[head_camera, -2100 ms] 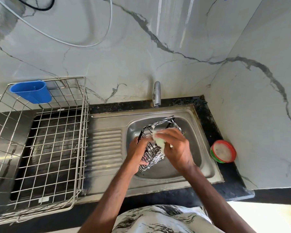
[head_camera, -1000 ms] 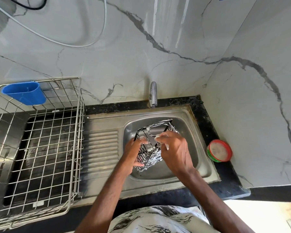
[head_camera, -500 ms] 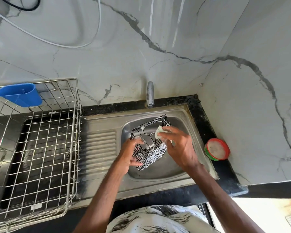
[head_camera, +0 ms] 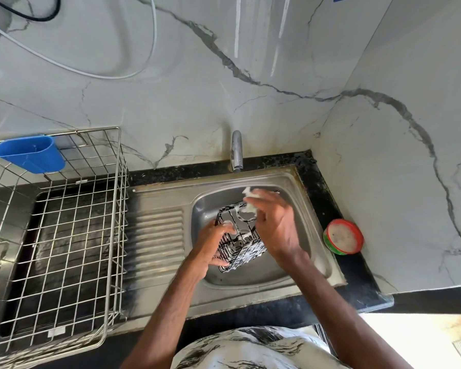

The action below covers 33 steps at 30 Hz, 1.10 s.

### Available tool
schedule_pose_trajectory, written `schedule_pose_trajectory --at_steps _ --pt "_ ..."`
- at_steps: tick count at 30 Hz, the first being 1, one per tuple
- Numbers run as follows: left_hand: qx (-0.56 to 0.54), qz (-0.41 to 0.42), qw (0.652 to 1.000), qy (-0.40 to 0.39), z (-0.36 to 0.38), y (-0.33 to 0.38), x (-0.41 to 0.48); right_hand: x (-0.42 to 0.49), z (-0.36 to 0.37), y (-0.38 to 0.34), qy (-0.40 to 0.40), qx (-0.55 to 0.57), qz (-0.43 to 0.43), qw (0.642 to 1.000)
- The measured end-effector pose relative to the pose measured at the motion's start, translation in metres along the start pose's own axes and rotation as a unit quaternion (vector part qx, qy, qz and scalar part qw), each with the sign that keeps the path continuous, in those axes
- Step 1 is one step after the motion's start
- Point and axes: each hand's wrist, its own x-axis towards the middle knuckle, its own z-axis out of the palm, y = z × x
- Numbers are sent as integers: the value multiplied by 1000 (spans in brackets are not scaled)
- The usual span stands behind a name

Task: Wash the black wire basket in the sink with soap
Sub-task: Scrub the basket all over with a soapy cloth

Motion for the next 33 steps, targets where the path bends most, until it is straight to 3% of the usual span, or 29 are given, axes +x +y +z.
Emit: schedule_pose_trajectory --at_steps 4,7,12,16,20,23,27,33 --pt "1 2 1000 12 -4 0 0 -10 4 -8 -72 50 -60 994" --pt "8 14 1000 -3 -8 -3 2 -1 -6 23 -36 9 -12 999" --pt "2 9 1000 -4 -13 -5 5 5 -22 49 -7 16 153 988" --pt "-20 -8 1000 -6 -16 -7 12 -8 -16 30 34 -6 113 993" --pt "-15 2 1000 -6 -17 -5 13 -11 -16 18 20 18 59 998" --pt "-8 7 1000 -10 -22 -7 16 -5 -23 32 21 26 135 990" --pt "-59 -2 998 -18 -35 -11 24 -4 -33 42 -132 144 343 919" --pt "-80 22 996 -41 -47 -15 32 18 -47 30 -277 322 435 794"
